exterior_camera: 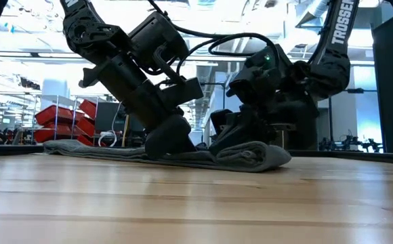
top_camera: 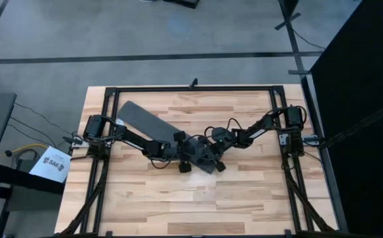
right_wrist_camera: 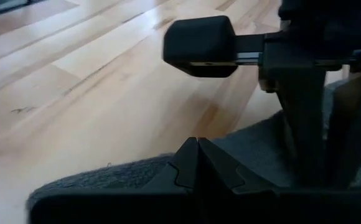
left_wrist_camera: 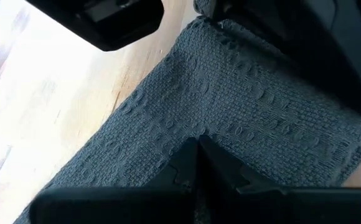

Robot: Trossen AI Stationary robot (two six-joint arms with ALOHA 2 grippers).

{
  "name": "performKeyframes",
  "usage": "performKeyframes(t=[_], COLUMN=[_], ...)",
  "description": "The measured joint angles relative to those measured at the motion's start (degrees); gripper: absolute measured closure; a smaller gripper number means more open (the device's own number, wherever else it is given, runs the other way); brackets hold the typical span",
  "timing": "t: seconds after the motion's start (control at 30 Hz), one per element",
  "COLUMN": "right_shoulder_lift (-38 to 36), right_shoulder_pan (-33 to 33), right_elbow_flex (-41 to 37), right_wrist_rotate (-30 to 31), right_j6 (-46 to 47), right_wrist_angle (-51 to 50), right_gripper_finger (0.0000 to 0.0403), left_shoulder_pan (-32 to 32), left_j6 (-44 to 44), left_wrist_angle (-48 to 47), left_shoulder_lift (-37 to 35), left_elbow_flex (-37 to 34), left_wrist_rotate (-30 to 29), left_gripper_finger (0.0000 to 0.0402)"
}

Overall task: Roll towel
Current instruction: Roll the gray towel

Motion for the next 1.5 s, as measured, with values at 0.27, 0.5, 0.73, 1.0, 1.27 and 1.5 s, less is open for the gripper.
performKeyframes(t=[0.27, 0.5, 0.73, 1.0, 1.27, 1.5], right_shoulder_lift=[-0.08, -0.22, -0.2, -0.37, -0.37, -0.37], right_shoulder_pan=[0.32, 0.79, 0.26, 0.28, 0.28, 0.28], right_elbow_flex=[0.07, 0.04, -0.04, -0.02, -0.04, -0.1], right_wrist_rotate=[1.95, 0.53, -3.94, -6.65, -9.44, -9.98], right_j6=[-2.49, -2.99, -2.55, -1.92, -1.44, -1.45], right_wrist_angle=[-3.47, -5.69, -6.67, -9.39, -11.07, -11.22], right_gripper_finger=[0.0403, 0.0403, 0.0403, 0.0403, 0.0403, 0.0403], left_shoulder_pan=[-0.02, -0.02, -0.11, -0.22, -0.22, -0.22], left_j6=[-0.04, 1.6, 0.48, 1.79, 2.21, 2.21], left_wrist_angle=[-0.01, -0.42, 2.05, 3.5, 3.45, 3.63], left_shoulder_lift=[0.0, -0.03, -0.31, -0.33, -0.33, -0.33], left_elbow_flex=[0.0, 0.03, -2.8, -3.3, -3.3, -3.32], left_wrist_rotate=[0.12, 0.33, 0.39, 0.33, 0.33, 0.21], left_gripper_finger=[0.0396, 0.0396, 0.0396, 0.0396, 0.0396, 0.0396])
